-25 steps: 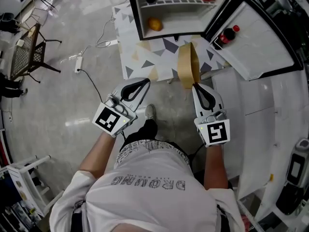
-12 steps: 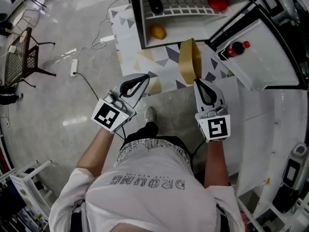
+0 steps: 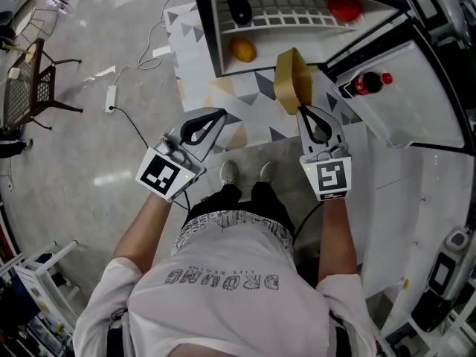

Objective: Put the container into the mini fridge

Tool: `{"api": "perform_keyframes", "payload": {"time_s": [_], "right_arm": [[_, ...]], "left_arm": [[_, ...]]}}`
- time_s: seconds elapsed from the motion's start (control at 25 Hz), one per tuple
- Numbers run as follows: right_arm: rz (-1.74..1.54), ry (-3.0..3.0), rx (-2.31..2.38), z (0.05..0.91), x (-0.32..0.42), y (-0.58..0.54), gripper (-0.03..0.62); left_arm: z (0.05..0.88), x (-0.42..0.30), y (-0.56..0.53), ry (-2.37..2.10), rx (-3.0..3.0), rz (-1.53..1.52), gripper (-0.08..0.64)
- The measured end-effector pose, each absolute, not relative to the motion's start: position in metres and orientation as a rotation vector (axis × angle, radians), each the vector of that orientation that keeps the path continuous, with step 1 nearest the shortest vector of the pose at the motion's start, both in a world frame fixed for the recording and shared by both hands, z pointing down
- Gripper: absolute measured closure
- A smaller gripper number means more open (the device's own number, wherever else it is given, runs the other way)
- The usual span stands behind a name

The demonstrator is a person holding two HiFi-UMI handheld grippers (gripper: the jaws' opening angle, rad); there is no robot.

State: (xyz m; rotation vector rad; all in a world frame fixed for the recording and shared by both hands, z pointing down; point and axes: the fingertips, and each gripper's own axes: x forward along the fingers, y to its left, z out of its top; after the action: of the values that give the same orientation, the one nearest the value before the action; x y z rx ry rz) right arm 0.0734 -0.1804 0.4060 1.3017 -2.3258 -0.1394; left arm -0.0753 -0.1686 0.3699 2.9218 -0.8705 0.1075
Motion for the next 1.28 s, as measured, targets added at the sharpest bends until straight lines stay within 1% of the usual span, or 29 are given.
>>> {"api": "perform_keyframes", "payload": {"time_s": [0.8,1.28], "right_arm": [[-0.377,-2.292,0.936,0.478,0.098,-0.311,0.580],[-0.510,-2.186,0.773,0.525,0.093,-0.350,0.580]], "left_arm": [[0.413,-0.034,-0.211,-1.231,2.714,0.151,0.552],[0.430,-0.015,-0.238,-1.311,2.676,0.119,0.552]]}}
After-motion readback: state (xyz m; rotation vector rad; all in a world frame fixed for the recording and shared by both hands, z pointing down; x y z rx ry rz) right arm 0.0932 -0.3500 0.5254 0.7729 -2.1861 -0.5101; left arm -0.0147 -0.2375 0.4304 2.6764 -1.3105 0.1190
